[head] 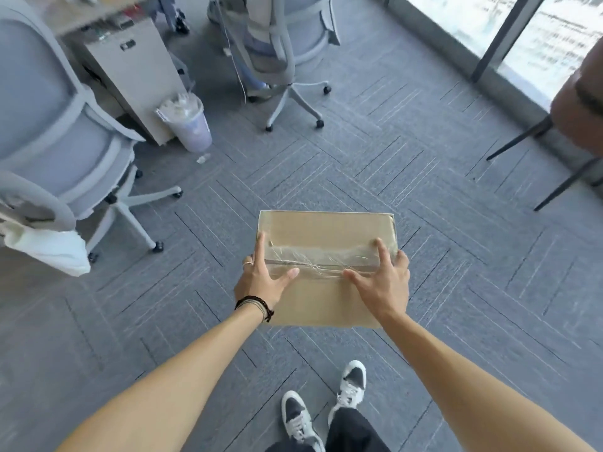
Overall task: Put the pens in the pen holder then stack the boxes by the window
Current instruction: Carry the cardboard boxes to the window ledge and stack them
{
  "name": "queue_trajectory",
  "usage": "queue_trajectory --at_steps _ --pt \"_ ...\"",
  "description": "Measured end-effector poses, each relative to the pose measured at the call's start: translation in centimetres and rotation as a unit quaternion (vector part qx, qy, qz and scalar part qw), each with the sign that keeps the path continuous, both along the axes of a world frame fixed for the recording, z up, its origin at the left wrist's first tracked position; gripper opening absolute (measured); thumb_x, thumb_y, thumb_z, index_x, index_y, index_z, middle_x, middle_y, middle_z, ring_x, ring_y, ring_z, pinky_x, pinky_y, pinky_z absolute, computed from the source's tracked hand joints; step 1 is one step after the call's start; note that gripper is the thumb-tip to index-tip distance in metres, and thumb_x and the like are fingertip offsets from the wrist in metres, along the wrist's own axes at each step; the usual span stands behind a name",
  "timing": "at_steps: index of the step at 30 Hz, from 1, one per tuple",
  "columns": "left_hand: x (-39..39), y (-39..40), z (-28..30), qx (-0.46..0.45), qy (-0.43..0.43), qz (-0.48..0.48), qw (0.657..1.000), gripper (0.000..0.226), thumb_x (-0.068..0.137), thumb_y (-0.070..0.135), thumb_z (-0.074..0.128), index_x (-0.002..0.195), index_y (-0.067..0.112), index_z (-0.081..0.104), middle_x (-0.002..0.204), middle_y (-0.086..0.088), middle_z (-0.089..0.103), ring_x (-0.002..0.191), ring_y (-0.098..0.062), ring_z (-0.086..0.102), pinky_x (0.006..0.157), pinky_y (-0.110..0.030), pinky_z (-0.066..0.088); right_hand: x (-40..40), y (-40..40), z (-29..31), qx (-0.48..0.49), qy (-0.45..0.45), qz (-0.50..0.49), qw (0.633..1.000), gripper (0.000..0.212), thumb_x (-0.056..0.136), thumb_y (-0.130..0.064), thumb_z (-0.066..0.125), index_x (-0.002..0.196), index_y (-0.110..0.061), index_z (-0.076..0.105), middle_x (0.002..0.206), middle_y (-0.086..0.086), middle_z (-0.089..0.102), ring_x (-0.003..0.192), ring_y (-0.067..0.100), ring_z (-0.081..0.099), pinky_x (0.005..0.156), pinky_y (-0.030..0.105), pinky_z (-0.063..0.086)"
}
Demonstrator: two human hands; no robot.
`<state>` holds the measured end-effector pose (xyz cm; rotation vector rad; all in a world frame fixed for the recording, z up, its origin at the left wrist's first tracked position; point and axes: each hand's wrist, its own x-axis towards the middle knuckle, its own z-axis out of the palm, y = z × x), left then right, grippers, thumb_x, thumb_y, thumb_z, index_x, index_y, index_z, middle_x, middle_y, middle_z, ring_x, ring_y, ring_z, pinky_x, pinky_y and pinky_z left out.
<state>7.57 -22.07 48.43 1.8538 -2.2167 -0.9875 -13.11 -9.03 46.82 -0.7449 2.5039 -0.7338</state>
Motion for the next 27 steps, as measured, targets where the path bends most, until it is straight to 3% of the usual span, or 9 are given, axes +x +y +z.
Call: queue_trajectory --at_steps 6,9,12,18,27 --pt "-4.6 3.0 5.7 -0.026 -0.005 -0.076 0.997 0.107 0.072 0.079 0.063 0.151 0.057 -0.006 0.133 -0.013 0.054 0.095 -0.031 0.067 0.072 -0.039 0.055 -2.9 6.1 5.4 -0.017 0.008 -0.075 0.997 0.084 0.082 -0.06 0.074 0.153 -0.045 0.032 0.161 0.013 0.025 0.141 0.036 0.036 0.107 0.055 0.045" --pt "-8.5 5.4 7.9 -0.039 0.002 -0.114 0.993 0.107 0.074 0.078 0.064 0.151 0.057 -0.007 0.14 -0.013 0.05 0.104 -0.03 0.065 0.07 -0.035 0.05 -5.2 9.9 7.3 -0.037 0.012 -0.115 0.993 0.082 0.083 -0.058 0.074 0.153 -0.045 0.032 0.162 0.011 0.024 0.142 0.034 0.035 0.107 0.053 0.046" --pt "-14.2 9.5 9.8 -0.041 -0.001 -0.17 0.985 0.109 0.075 0.076 0.064 0.154 0.052 -0.007 0.148 -0.018 0.045 0.117 -0.033 0.062 0.081 -0.041 0.052 -9.0 16.0 9.4 -0.033 0.024 -0.157 0.987 0.08 0.084 -0.056 0.074 0.152 -0.043 0.033 0.161 0.011 0.025 0.143 0.033 0.036 0.103 0.051 0.047" --pt "-25.8 23.9 12.4 -0.027 0.029 -0.253 0.967 0.113 0.071 0.078 0.066 0.154 0.053 -0.007 0.153 -0.016 0.041 0.129 -0.033 0.054 0.094 -0.047 0.052 -17.3 33.0 12.3 -0.044 0.042 -0.242 0.968 0.078 0.082 -0.055 0.076 0.148 -0.041 0.037 0.155 0.013 0.03 0.14 0.036 0.038 0.103 0.051 0.05" --pt "-41.2 48.4 13.9 0.04 0.094 -0.365 0.925 0.118 0.067 0.073 0.074 0.156 0.05 0.0 0.146 -0.019 0.047 0.128 -0.034 0.052 0.095 -0.044 0.048 -26.2 59.7 14.9 -0.035 0.066 -0.37 0.926 0.075 0.083 -0.048 0.076 0.149 -0.032 0.043 0.155 0.016 0.032 0.139 0.036 0.04 0.106 0.049 0.046"
